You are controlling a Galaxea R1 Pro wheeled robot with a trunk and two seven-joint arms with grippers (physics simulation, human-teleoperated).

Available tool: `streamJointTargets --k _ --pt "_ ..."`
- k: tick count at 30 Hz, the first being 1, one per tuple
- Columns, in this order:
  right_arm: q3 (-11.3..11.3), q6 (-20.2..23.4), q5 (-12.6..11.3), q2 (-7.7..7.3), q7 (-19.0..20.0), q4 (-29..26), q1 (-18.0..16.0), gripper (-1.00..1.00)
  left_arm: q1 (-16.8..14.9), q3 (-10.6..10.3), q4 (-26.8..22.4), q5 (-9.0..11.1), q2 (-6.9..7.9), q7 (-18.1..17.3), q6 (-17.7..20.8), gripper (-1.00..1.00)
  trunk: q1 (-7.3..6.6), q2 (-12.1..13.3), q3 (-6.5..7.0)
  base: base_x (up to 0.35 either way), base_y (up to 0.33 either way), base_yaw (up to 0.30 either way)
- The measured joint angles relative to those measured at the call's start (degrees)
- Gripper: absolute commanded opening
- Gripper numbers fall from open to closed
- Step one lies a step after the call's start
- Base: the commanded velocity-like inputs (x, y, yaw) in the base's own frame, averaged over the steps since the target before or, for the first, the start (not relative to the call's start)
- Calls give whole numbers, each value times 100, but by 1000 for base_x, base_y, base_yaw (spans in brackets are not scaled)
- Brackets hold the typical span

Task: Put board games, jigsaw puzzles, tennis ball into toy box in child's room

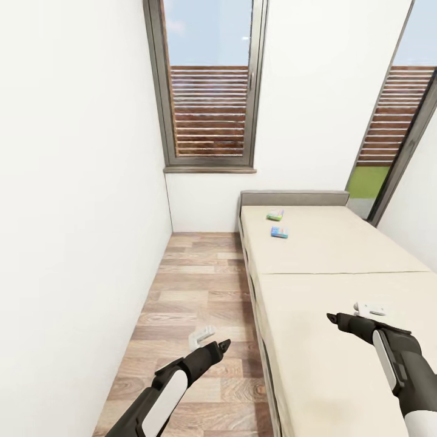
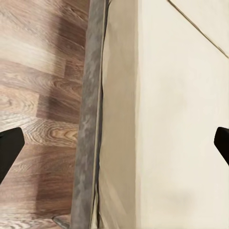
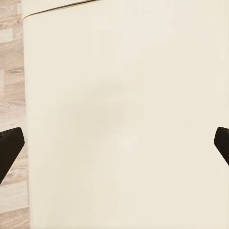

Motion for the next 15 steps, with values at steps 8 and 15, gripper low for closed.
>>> streamJointTargets --k 8,15 --pt "-3 -1 0 0 -1 1 0 100 0 -4 -3 -6 0 4 -2 100 -1 0 0 70 48 0" --pt "-4 -1 0 -2 -2 0 0 100 1 -7 0 -8 0 8 -7 100 -1 0 0 112 81 0"
